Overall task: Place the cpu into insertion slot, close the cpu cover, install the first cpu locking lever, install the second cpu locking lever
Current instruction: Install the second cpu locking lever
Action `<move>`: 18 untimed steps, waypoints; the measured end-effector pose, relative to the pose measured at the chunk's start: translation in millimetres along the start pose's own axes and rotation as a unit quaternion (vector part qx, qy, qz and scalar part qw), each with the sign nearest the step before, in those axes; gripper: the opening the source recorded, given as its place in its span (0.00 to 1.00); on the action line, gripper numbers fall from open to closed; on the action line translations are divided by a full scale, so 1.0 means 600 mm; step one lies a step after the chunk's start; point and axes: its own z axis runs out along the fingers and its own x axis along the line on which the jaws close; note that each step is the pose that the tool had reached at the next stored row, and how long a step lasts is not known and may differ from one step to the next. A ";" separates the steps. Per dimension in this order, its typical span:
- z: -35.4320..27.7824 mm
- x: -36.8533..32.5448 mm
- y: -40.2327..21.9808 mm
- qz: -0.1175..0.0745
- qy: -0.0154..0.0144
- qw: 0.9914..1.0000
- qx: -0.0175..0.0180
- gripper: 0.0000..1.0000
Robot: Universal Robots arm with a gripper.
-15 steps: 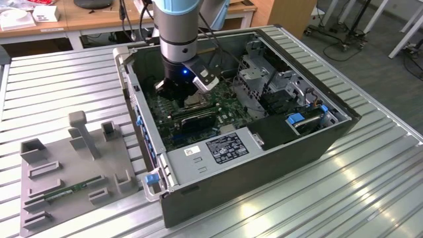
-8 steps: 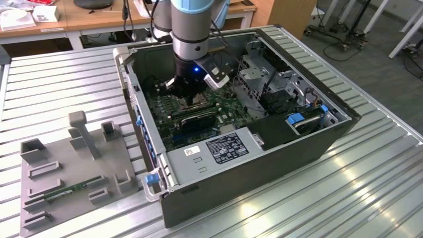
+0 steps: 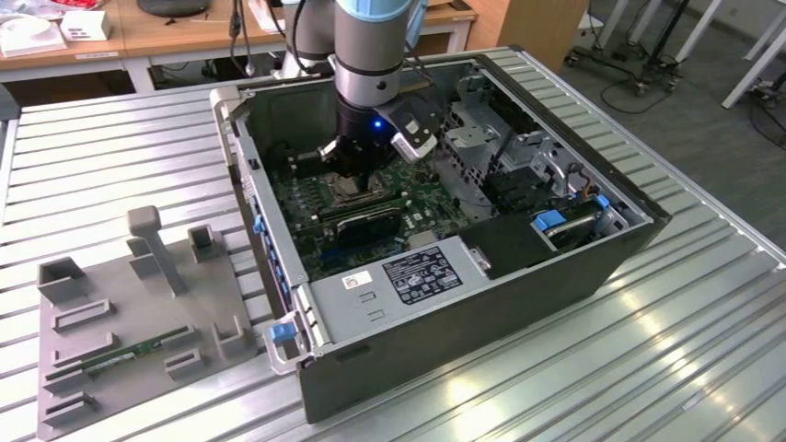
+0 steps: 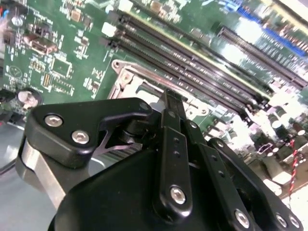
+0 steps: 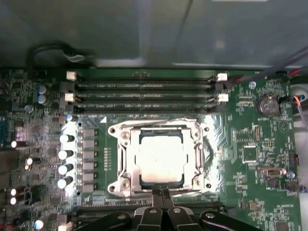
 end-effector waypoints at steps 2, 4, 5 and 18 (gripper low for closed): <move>0.000 0.000 0.006 0.000 0.000 1.000 0.000 0.11; 0.001 0.000 0.014 0.000 0.000 1.000 0.000 0.11; 0.001 0.000 0.017 0.000 0.000 1.000 0.001 0.11; -0.024 -0.001 0.031 0.000 0.000 1.000 0.003 0.11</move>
